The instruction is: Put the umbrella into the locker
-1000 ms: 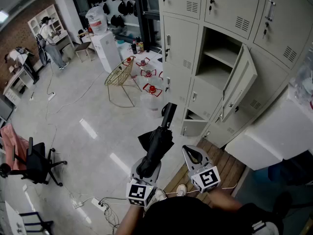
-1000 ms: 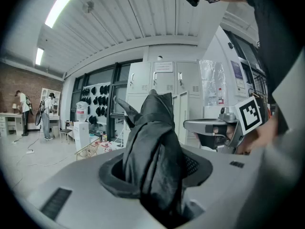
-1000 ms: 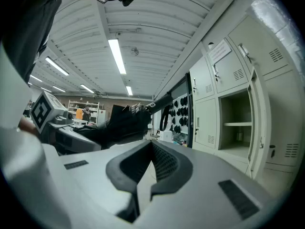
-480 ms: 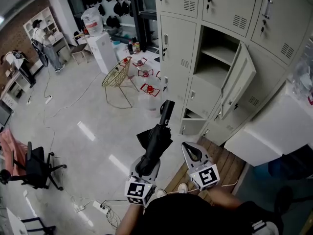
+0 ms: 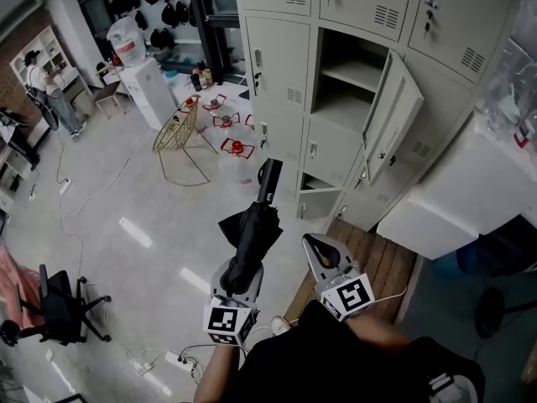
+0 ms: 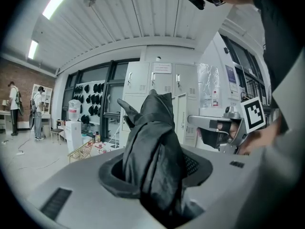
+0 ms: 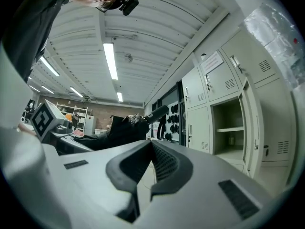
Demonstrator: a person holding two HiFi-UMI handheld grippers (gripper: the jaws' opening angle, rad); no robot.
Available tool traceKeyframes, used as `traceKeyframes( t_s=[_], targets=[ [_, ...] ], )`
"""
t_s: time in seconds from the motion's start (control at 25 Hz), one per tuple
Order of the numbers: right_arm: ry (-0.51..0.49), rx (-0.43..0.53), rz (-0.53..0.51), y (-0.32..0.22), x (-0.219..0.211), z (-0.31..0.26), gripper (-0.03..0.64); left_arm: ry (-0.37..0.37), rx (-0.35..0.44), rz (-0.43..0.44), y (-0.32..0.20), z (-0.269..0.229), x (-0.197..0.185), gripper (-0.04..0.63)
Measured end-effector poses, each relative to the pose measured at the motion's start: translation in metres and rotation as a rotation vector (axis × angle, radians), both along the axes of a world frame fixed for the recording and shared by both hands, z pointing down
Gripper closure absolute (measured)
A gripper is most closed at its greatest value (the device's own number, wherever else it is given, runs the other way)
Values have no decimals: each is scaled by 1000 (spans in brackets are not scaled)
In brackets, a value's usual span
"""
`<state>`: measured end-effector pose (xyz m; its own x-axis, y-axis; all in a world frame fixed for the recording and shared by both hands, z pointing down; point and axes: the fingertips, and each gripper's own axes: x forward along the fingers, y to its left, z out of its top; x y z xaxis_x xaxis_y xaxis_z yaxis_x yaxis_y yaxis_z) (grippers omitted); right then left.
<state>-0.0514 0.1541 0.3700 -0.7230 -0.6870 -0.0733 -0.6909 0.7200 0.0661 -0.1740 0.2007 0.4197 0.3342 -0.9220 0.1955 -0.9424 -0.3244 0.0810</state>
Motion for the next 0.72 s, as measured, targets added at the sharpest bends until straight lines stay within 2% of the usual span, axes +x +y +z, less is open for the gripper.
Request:
traceKeyframes(
  t_s=[0.24, 0.72],
  targets=[
    [22, -9, 21, -5, -1, 5, 618, 17, 3, 27, -16, 1, -1, 391],
    [34, -6, 22, -54, 0, 8, 618, 63, 0, 25, -67, 3, 1, 391]
  ],
)
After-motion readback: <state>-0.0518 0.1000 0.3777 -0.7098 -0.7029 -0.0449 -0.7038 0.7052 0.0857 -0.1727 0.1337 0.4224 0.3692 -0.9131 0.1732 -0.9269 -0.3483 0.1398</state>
